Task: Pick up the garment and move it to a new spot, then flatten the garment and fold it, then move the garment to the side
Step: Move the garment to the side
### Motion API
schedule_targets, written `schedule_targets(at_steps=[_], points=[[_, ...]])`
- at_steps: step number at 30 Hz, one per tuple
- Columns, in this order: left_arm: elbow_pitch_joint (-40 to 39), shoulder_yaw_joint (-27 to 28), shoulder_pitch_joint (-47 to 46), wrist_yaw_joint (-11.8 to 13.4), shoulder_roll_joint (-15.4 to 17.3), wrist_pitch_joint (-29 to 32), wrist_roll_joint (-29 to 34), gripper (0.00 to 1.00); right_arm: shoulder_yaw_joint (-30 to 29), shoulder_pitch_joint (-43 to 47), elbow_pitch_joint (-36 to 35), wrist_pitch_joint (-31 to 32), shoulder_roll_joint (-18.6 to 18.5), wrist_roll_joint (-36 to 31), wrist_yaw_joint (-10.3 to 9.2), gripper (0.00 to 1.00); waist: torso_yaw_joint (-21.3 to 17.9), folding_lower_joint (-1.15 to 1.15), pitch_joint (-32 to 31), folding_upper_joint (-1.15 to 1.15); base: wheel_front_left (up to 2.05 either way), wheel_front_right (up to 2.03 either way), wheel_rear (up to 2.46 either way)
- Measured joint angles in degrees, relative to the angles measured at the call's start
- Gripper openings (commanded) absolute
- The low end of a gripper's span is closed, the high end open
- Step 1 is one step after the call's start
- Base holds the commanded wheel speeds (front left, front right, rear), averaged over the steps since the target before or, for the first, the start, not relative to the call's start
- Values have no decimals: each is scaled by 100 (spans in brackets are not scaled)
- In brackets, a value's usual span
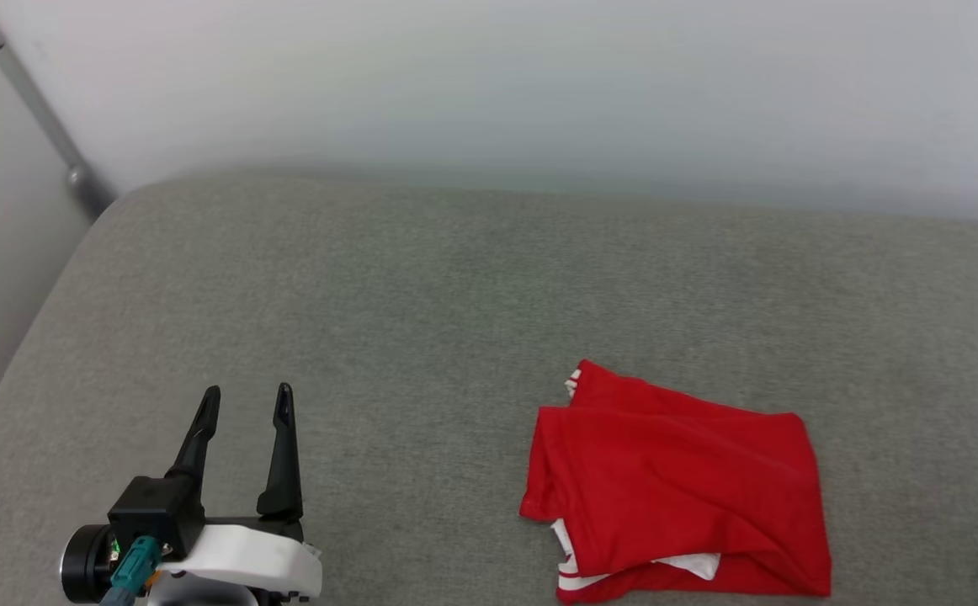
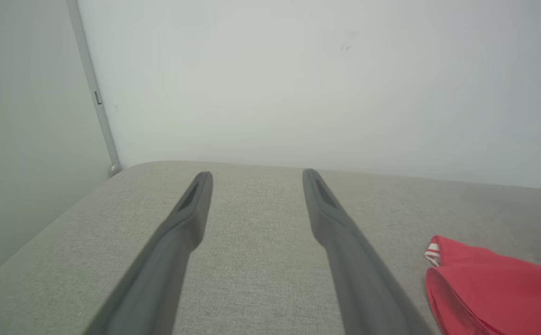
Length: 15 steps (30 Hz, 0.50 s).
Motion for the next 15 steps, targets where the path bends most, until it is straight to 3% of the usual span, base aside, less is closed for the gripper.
schedule_targets(at_steps=[7, 15], points=[[-15, 93, -86, -183, -208, -2, 125, 100, -578, -830, 1065, 1703, 844, 877, 1, 100, 351, 0, 216, 0, 0, 0, 0], [70, 162, -268, -404, -411, -9, 297, 100, -648, -1543, 1866, 2186, 1100, 1261, 2, 100, 602, 0, 481, 0, 0, 0, 0]])
